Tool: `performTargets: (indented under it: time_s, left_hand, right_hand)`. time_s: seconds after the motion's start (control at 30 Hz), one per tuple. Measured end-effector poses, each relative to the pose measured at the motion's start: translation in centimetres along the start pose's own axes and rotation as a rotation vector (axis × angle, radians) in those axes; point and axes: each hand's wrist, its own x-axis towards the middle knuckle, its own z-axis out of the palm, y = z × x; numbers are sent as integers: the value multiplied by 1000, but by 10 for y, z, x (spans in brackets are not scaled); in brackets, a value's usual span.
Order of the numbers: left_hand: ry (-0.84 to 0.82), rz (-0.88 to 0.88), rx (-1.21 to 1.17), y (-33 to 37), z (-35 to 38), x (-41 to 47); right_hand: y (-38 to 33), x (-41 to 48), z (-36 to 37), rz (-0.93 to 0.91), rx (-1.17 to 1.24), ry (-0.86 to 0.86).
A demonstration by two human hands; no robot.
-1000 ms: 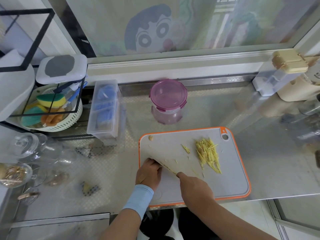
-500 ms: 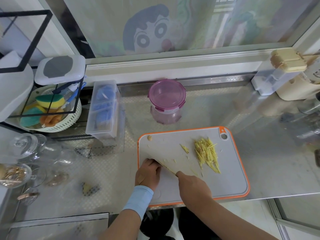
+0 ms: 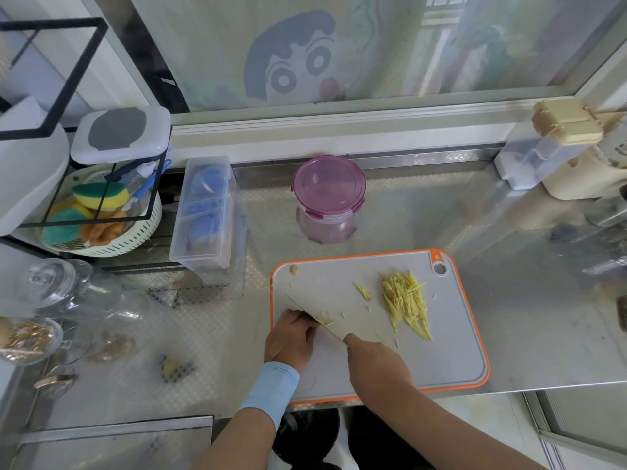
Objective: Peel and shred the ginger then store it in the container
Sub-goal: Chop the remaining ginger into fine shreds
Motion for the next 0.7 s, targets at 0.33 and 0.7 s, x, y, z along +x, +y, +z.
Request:
performTargets:
  time_s: [0.33,0.7]
  left_hand:
    - [-5,-3,-2,1,1,0]
    - [-17,-22,-14,1,1,-1]
  right_hand:
    - [-5,6,3,17,-1,-16]
    - [-6,-1,6,55,17,-21]
